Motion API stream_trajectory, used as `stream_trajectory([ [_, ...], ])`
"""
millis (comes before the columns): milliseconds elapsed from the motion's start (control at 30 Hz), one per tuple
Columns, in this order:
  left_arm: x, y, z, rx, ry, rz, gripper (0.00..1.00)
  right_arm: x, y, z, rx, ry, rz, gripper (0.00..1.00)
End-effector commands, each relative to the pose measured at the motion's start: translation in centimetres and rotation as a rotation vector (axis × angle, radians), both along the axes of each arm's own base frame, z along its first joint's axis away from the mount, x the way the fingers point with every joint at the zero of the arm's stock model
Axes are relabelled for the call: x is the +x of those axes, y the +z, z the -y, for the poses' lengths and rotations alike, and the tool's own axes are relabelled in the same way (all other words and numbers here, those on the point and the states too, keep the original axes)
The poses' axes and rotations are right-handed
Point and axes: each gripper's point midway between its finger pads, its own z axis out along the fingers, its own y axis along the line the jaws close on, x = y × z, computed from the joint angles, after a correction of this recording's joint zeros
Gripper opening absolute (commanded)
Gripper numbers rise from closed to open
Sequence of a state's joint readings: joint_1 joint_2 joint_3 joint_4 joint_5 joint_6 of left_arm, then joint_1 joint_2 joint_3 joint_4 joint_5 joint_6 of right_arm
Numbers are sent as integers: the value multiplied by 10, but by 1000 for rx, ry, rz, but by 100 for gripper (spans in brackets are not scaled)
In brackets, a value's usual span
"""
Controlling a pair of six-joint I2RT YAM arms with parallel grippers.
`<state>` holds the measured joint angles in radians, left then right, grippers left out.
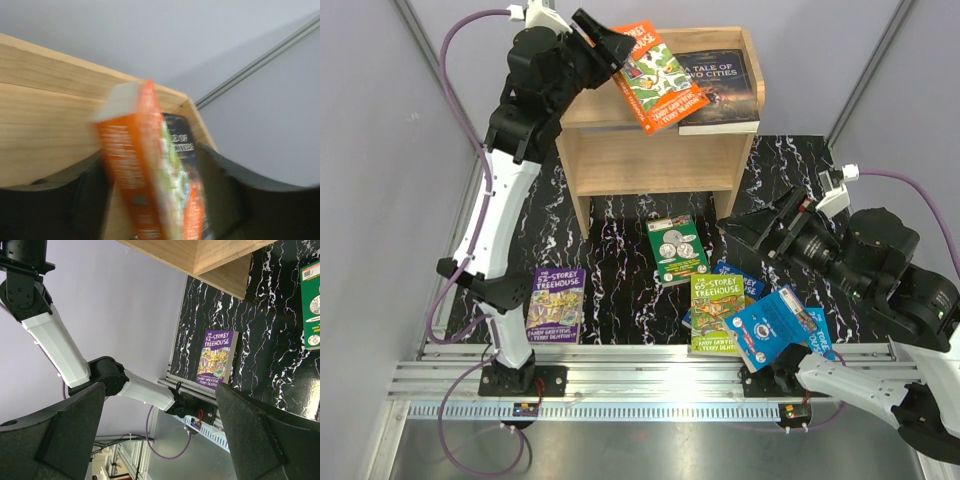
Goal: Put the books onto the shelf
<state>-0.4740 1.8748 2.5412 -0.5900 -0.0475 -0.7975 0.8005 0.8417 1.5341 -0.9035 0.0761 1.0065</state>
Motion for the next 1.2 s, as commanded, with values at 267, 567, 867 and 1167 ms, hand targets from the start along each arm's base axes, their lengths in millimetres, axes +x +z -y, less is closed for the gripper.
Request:
stream_trajectory([
  [267,-17,8,36,-25,-158,46,0,13,41,-2,-22,-15,145,100],
  [567,-54,53,51,-282,-361,52,0,69,73,-51,-91,-27,193,100],
  [867,-93,83,31,-464,-440,75,0,83,89,-61,-10,-63,203,100],
  [1167,-111,95,13,-557,-496,63,0,80,90,-30,154,-205,205,100],
])
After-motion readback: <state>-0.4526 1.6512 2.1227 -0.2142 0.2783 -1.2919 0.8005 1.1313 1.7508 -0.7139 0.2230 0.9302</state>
